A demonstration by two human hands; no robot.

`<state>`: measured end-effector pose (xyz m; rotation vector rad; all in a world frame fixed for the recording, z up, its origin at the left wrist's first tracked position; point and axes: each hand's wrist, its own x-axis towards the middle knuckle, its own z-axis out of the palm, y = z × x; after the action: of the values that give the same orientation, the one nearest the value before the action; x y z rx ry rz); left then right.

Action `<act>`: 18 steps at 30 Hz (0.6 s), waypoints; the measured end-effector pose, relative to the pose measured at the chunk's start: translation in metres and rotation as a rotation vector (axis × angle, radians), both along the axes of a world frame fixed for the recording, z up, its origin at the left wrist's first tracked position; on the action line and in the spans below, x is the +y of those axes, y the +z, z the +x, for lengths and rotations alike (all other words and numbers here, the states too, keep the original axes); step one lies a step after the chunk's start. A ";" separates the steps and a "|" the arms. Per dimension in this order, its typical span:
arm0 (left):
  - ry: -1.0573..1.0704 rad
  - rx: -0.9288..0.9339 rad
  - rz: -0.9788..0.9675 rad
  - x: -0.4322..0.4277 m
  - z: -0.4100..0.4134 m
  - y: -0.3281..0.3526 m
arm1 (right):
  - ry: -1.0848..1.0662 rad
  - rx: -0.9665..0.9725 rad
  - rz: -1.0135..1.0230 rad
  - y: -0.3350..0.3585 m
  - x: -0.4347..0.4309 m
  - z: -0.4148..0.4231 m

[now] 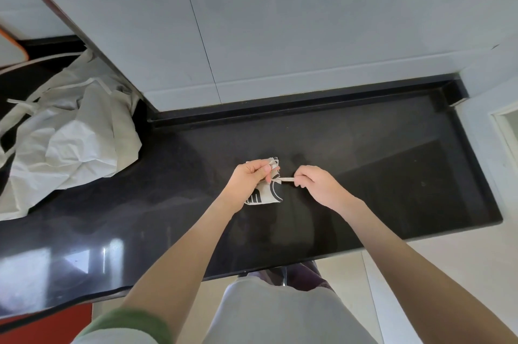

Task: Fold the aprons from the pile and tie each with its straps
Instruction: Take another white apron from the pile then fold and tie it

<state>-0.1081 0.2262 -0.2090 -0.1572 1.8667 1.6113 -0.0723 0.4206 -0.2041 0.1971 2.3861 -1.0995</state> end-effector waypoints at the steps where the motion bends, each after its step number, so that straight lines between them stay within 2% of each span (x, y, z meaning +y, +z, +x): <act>1: -0.009 0.012 -0.024 0.002 0.001 0.001 | -0.080 -0.038 -0.087 0.005 0.001 0.002; 4: -0.021 0.056 -0.118 0.005 0.001 0.000 | -0.228 -0.044 -0.399 0.019 -0.013 0.005; 7: -0.029 0.042 -0.151 0.009 0.003 0.004 | -0.275 -0.027 -0.576 0.018 -0.034 0.004; 12: -0.120 0.036 -0.195 0.008 0.003 0.004 | -0.290 0.008 -0.546 0.011 -0.044 0.006; 18: -0.200 -0.043 -0.069 0.007 0.006 0.013 | -0.139 0.075 -0.344 0.007 -0.046 0.004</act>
<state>-0.1020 0.2337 -0.1962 -0.0333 1.8430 1.3992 -0.0681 0.3749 -0.1973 0.2063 2.2284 -1.5866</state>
